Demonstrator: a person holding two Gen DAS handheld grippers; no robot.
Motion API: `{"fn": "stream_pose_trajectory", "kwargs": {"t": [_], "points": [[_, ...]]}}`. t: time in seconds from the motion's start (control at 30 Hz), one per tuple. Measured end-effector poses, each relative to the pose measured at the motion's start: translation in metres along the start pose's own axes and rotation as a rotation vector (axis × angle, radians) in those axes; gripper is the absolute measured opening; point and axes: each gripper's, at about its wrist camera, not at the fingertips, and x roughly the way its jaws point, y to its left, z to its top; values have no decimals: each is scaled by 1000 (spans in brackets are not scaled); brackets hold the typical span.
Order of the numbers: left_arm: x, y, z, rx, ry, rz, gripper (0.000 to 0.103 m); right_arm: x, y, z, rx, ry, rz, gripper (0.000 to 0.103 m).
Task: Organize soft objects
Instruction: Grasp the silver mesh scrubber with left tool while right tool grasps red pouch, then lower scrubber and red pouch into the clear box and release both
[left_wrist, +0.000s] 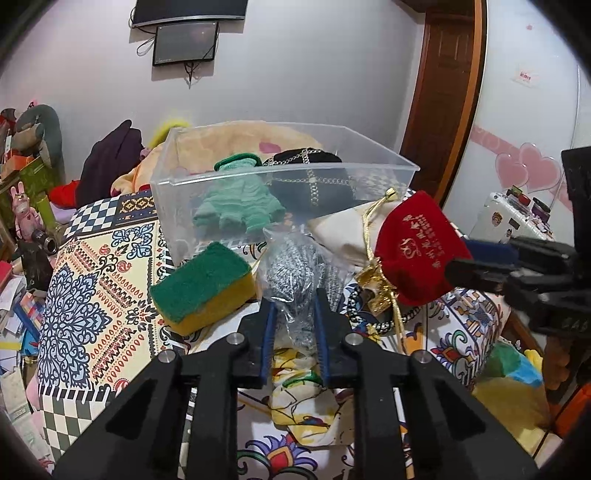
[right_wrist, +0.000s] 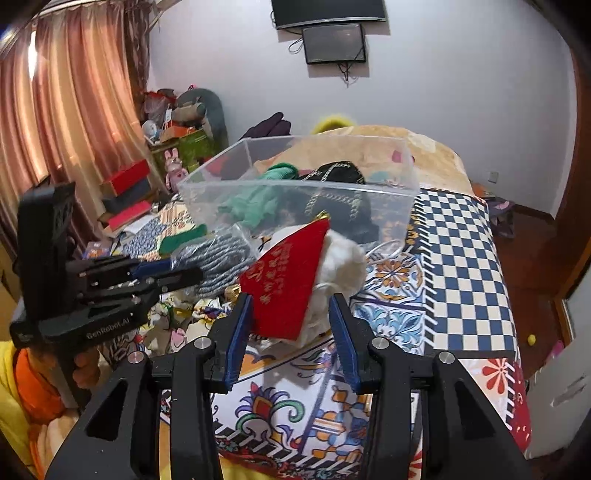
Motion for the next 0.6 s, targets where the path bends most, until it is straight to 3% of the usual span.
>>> {"fn": "stream_pose_trajectory", "kwargs": {"t": [0.03,0.13,0.47,0.6], "points": [[-2,0,0,-1,-6,-2,18,2,3,0,-5,6,3,20],[-9,-1,3,-2,-25,-9,14,2,5,1,-7,0,1,13],[-29,-2,14,-9,-91,-11,12,-25,3,17,12,-108,-10,7],[-38,-1,19,-8,-119,-6,12,-25,8,23,-16,-112,-15,7]]}}
